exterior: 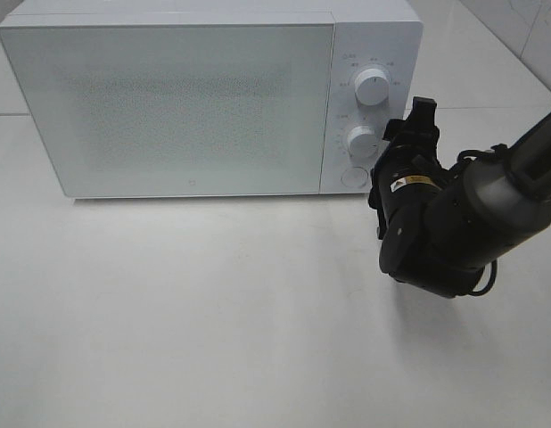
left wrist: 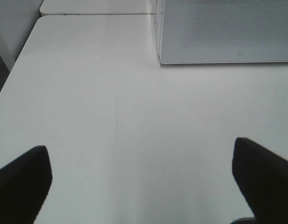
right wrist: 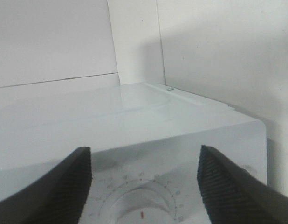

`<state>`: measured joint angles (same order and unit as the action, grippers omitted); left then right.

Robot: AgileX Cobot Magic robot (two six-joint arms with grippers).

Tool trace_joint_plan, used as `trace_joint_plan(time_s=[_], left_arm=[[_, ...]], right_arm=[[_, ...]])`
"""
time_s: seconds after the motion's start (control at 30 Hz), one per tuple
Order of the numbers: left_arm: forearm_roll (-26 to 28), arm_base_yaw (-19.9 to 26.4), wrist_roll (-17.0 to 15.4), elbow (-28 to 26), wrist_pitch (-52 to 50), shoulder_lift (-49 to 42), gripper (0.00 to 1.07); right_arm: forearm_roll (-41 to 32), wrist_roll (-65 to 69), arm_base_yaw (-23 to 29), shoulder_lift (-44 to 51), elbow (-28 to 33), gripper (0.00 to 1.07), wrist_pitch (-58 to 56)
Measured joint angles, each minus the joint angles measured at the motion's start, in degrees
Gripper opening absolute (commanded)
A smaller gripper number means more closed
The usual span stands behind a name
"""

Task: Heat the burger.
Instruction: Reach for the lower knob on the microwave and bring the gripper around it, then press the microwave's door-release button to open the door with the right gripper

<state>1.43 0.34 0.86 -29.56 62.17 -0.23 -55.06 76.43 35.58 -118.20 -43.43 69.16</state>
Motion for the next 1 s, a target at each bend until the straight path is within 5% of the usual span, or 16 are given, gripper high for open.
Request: trace_joint_plan(time_s=[0.6, 1.0], left_arm=[[0.00, 0.00, 0.00, 0.06, 0.00, 0.00, 0.98], [0.00, 0.00, 0.00, 0.06, 0.00, 0.00, 0.98]], right_arm=[[10.08, -14.32, 0.00, 10.54, 9.97, 0.69, -0.23], [14.78, -43.83, 0.00, 26.18, 14.84, 0.68, -25.04]])
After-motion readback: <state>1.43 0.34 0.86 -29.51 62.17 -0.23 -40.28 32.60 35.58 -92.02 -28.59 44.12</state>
